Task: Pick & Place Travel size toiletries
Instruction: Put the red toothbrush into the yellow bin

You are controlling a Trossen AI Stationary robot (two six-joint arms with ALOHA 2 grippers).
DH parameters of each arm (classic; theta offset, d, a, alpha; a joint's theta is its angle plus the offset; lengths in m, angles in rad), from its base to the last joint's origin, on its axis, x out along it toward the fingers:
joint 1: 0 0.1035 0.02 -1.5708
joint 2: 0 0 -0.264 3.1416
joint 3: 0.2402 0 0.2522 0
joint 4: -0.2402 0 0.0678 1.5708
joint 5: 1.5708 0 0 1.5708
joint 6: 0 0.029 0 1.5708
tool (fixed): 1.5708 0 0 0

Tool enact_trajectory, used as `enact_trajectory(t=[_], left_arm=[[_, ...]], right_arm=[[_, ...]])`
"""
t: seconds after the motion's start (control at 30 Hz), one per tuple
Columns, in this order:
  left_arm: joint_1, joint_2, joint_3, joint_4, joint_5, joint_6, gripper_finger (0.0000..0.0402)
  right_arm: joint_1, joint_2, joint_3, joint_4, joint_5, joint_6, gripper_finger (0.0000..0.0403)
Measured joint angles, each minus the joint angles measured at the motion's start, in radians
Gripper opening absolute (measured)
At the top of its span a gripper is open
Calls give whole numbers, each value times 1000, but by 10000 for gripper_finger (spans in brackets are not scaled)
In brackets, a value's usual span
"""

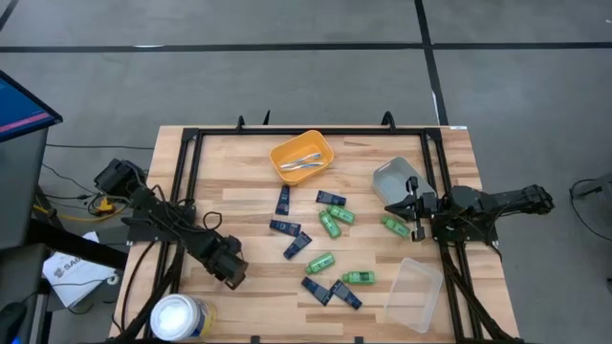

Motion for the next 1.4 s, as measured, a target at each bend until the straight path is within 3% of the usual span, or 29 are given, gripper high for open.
enact_trajectory(t=[0.13, 0.3, 0.5, 0.6, 0.77, 0.87, 1.13, 1.4], left_arm=[[9, -40, 1, 10, 19, 1, 10], [37, -149, 1, 15, 44, 2, 20], [142, -323, 1, 48, 36, 2, 9], [213, -408, 1, 103, -56, 1, 10], [353, -507, 2, 302, -326, 60, 9], [457, -525, 2, 439, -409, 205, 8], [741, -456, 2, 796, -411, 735, 8], [979, -288, 75, 808, -307, 1123, 9]], right_arm=[[0, 0, 0, 0, 0, 0, 0], [0, 0, 0, 0, 0, 0, 0], [0, 0, 0, 0, 0, -1, 0], [0, 0, 0, 0, 0, -3, 0], [0, 0, 0, 0, 0, -3, 0], [0, 0, 0, 0, 0, -3, 0], [0, 0, 0, 0, 0, -8, 0], [0, 0, 0, 0, 0, -8, 0]])
